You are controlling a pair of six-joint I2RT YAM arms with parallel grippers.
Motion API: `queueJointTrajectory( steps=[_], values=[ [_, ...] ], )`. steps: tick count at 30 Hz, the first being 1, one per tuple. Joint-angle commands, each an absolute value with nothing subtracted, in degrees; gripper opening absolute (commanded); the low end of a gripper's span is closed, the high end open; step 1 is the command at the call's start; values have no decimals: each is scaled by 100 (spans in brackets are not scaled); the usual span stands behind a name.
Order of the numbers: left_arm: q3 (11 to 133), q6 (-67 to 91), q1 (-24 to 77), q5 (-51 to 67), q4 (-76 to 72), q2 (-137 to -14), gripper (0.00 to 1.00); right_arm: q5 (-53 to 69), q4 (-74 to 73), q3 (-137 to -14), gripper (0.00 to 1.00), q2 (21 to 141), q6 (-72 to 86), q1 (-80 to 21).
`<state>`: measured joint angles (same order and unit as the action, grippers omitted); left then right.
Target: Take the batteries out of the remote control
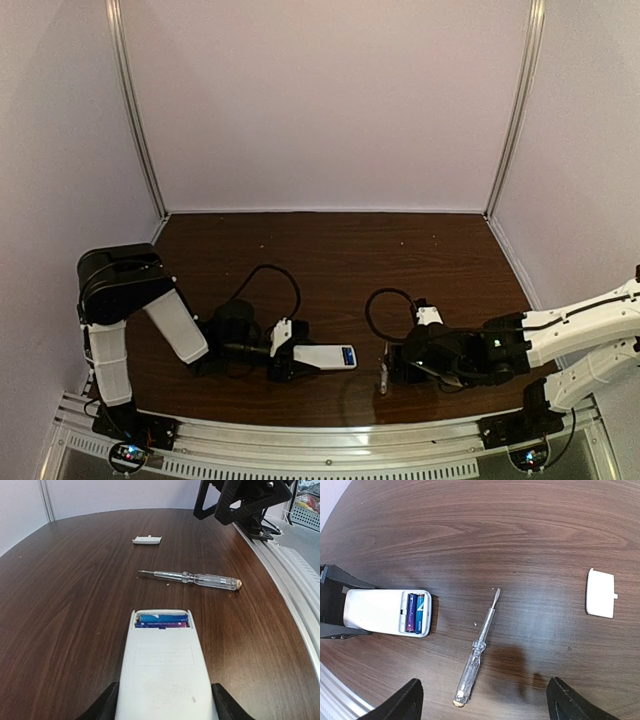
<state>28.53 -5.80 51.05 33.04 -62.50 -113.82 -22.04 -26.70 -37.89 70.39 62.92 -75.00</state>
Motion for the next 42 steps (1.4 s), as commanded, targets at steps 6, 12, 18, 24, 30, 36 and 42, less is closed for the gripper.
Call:
queueJointTrajectory(
  steps=[6,12,18,24,30,36,42],
  values=[
    [2795,-786,5133,3014,-5959,-11414,59,-2268,-2603,-3753,86,7179,6326,-7641],
    [2751,-848,5133,2851,-5882,-11358,76,-2268,-2590,-3753,86,7278,6379,-7715],
    [2680,-853,5131,2819,-5871,-11236,87,-2259,-2551,-3762,87,7390,6410,-7752],
    [2465,-756,5133,2770,-5969,-10815,97,-2251,-2487,-3790,87,7514,6485,-7836],
    [2259,-658,5133,2495,-5909,-10217,97,-2340,-2546,-4015,86,7880,6699,-8113],
    [2134,-519,5133,1928,-5848,-9735,97,-2500,-2684,-4323,83,8471,6925,-8288],
    [1968,-483,5133,1826,-5993,-9549,97,-2582,-2714,-4555,69,9054,7113,-8314]
  ],
)
